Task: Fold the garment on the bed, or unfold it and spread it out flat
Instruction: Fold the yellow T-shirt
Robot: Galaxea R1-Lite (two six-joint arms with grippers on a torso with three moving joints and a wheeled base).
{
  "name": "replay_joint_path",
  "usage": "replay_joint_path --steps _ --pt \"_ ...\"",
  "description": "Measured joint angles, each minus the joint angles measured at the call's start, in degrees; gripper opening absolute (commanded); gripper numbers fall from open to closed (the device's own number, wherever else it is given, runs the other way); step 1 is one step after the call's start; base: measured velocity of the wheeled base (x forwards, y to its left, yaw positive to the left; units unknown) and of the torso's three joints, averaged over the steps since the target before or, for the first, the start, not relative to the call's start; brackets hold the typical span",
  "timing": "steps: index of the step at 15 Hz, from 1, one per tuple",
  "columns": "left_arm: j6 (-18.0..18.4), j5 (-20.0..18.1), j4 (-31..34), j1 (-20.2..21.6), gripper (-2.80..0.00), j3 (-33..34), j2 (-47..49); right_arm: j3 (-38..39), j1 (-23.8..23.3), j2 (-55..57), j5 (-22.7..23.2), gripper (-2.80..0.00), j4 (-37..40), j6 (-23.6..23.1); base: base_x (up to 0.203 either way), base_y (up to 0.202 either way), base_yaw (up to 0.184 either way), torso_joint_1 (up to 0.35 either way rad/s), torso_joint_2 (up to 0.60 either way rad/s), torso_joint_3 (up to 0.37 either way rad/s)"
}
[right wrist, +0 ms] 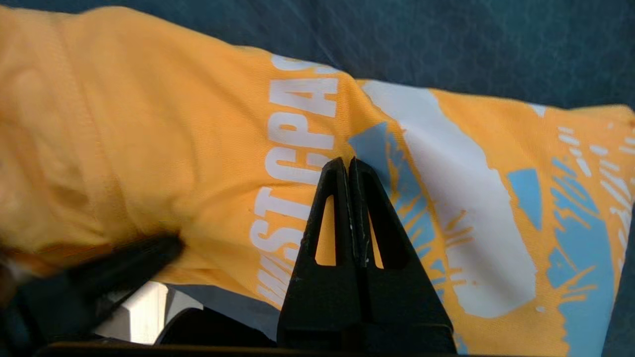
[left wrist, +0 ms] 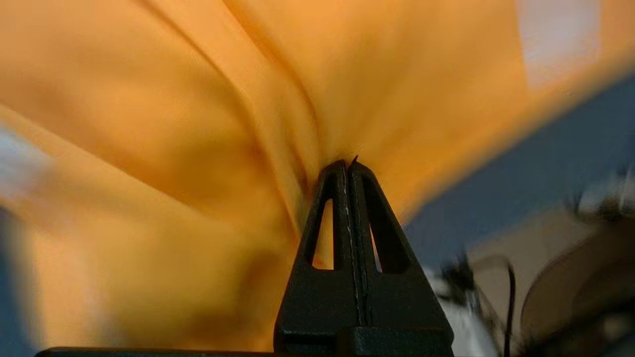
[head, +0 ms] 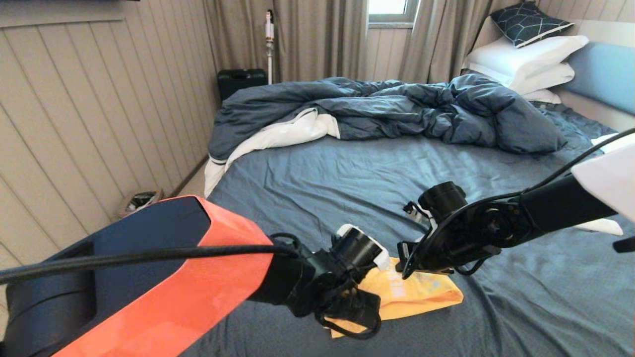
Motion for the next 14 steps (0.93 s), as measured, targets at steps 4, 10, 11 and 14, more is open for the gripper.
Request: replay_joint_path --steps 4,10,11,14 --pt "-1.8 0.1 0.2 -5.6 -2.8 3.0 -3.1 2.1 -1.8 0.7 -0.1 -2.8 -4.0 -0.5 0.0 0.0 0.0 0.0 0.0 0.0" --pt "-2.2 0.6 0.3 -5.5 -2.8 2.2 -8.6 2.6 -4.2 -0.6 0.0 -2.8 -4.1 -0.9 0.0 0.0 0.0 0.0 0.0 0.0" --pt "-2.2 1.1 0.4 -4.5 -2.8 2.1 -10.6 2.7 -4.2 -2.1 0.0 -2.8 -4.0 -0.9 0.0 0.0 0.0 0.0 0.0 0.0" --pt "-1.8 3.0 0.5 -1.7 -2.8 4.9 -18.1 3.0 -4.0 -8.4 0.0 -2.8 -3.7 -0.8 0.0 0.0 0.0 0.0 0.0 0.0"
